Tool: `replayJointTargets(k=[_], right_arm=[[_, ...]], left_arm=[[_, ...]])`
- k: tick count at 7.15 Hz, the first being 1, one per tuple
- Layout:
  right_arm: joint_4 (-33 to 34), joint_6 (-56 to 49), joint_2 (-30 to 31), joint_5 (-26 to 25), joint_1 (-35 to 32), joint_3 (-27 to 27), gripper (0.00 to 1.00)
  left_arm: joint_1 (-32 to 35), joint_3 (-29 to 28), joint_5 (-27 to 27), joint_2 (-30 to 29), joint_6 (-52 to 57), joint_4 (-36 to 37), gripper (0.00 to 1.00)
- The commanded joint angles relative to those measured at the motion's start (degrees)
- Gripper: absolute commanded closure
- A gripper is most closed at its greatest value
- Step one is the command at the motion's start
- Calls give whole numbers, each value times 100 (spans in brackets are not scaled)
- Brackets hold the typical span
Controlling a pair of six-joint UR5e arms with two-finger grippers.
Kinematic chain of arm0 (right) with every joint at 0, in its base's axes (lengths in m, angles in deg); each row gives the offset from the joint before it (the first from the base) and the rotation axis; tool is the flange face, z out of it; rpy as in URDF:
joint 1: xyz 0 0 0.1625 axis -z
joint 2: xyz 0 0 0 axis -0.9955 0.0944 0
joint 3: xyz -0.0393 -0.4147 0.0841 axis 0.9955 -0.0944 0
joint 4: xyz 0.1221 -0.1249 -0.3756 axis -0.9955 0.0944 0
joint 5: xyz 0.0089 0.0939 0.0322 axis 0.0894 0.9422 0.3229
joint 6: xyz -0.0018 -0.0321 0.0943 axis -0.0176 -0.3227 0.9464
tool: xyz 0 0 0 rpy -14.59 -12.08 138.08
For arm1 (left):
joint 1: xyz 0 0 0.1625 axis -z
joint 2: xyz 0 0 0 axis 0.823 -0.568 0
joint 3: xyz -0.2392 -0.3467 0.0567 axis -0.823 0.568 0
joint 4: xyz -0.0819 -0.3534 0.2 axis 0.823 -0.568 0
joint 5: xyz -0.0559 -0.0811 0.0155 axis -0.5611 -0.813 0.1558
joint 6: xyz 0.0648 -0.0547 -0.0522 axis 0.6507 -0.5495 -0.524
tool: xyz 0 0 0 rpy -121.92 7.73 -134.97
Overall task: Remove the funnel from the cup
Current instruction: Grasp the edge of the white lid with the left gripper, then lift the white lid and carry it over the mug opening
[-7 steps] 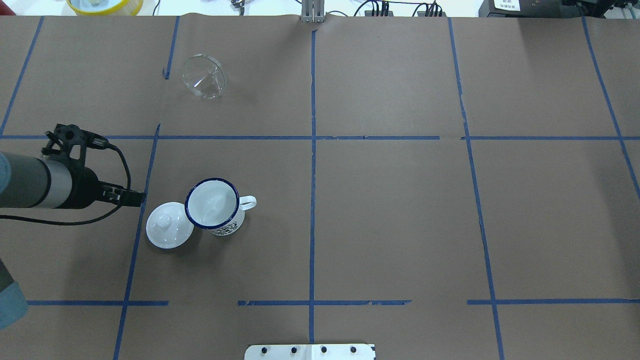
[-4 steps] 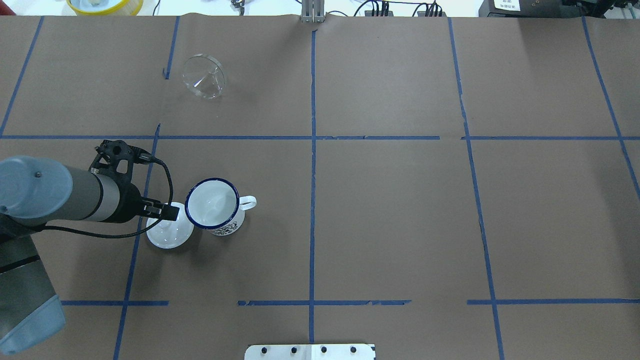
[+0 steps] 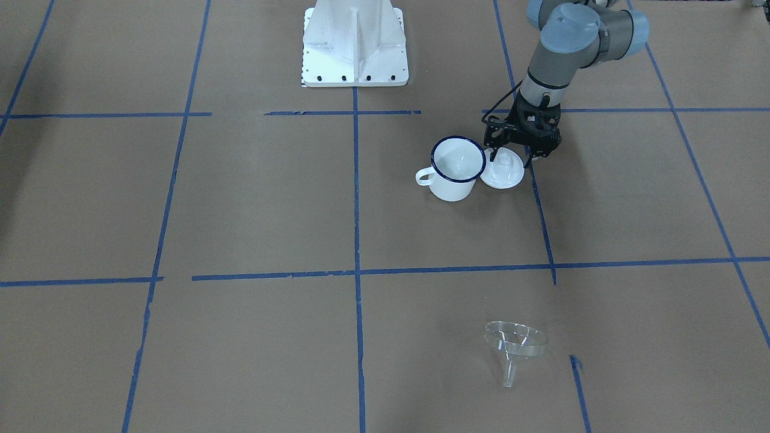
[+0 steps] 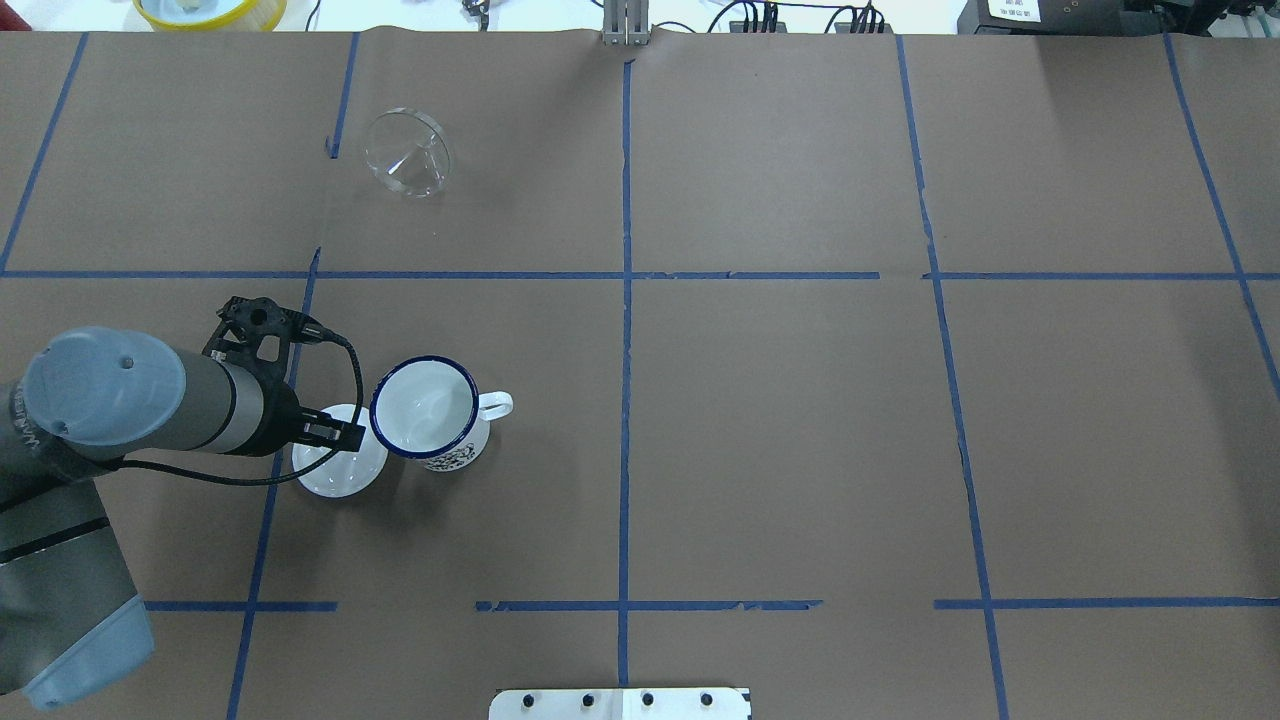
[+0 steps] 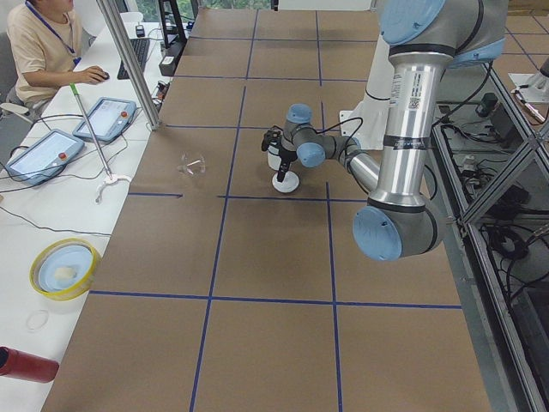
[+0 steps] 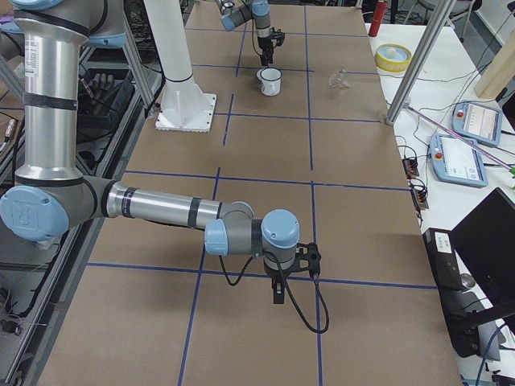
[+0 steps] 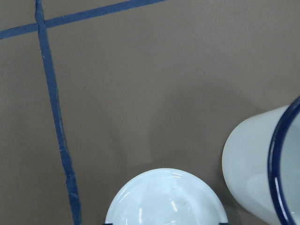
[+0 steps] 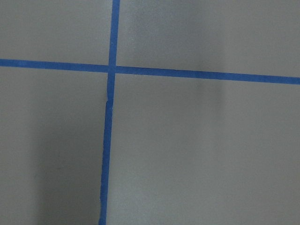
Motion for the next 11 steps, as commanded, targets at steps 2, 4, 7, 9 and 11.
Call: replayJointTargets(k=[2, 4, 7, 9, 11], right_arm=[[0, 0, 0, 0, 0, 0, 0], [0, 0, 0, 0, 0, 0, 0], [0, 0, 0, 0, 0, 0, 0], [0, 0, 0, 0, 0, 0, 0], [0, 0, 0, 0, 0, 0, 0]], left_arm=[[-5, -3, -2, 0, 12, 6, 44], [-14, -12, -2, 0, 12, -2, 45], [-40, -39, -11, 0, 12, 6, 55], [-40, 5, -11, 0, 12, 6, 100], [65, 380, -46, 113, 38, 67, 100]])
